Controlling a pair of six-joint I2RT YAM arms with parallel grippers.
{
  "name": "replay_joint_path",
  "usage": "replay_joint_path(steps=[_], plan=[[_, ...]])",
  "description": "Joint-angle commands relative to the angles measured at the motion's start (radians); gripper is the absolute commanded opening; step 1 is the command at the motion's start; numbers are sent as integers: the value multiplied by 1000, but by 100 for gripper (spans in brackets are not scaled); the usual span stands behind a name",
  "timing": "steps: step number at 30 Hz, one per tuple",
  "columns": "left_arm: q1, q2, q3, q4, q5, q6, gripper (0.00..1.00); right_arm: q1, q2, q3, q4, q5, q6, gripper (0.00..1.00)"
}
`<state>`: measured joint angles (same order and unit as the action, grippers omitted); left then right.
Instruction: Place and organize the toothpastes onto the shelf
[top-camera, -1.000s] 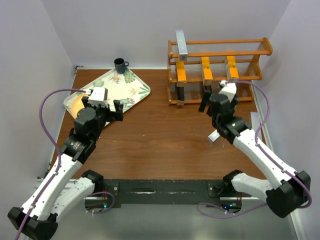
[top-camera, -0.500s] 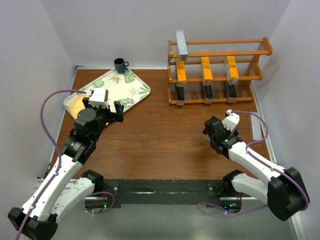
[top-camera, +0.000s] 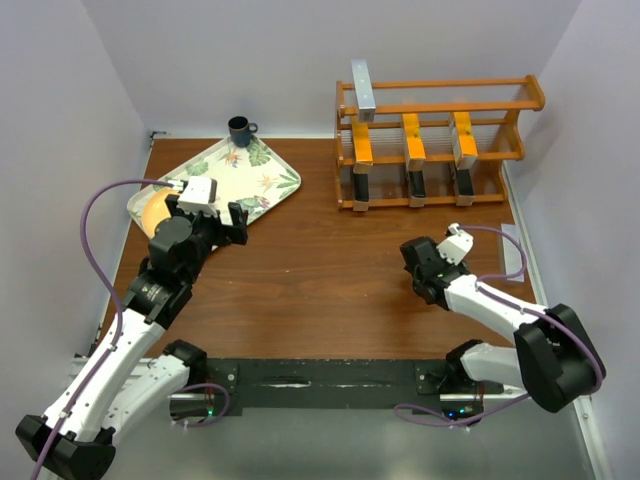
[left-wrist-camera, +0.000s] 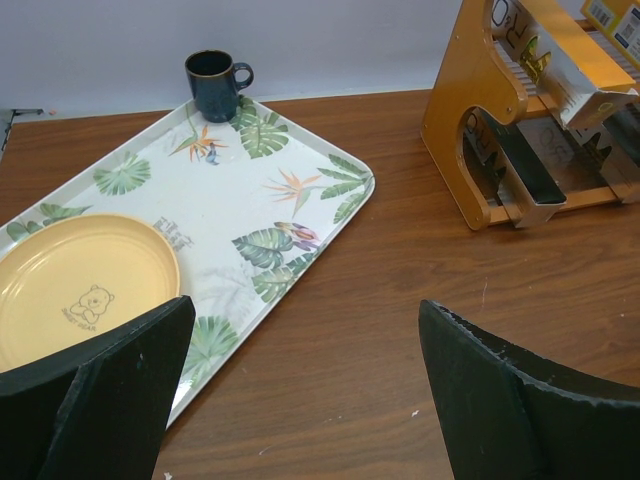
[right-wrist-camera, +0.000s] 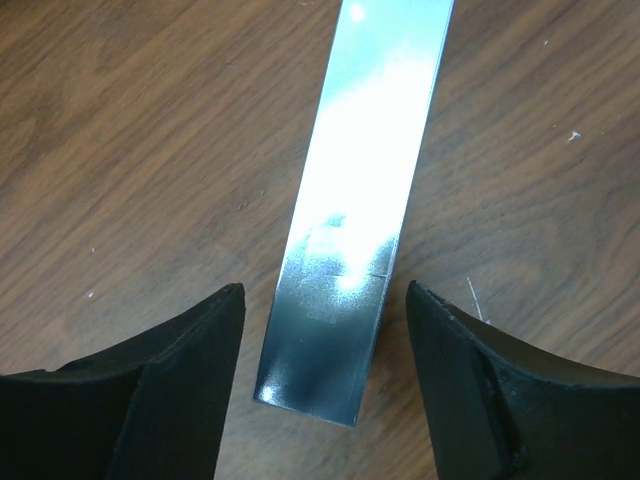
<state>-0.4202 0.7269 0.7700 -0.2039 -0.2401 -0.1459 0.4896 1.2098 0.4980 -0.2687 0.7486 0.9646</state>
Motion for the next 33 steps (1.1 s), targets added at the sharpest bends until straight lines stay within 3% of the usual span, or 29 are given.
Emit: replay_joint_path(steps=[1, 3, 10, 22, 33], plan=[[0, -7, -3, 31, 10, 2, 100, -3, 31, -12, 56, 47, 48, 66], [0, -4, -3, 31, 10, 2, 100, -5, 43, -7, 57, 41, 49, 59], [0, -3, -3, 32, 16, 2, 100, -3, 51, -10, 45, 35, 57, 52], [0, 5, -3, 34, 24, 2, 100, -5, -99, -12, -30, -29, -47, 29], [0, 20, -3, 31, 30, 2, 100, -3, -383, 152, -349, -46, -265, 21]])
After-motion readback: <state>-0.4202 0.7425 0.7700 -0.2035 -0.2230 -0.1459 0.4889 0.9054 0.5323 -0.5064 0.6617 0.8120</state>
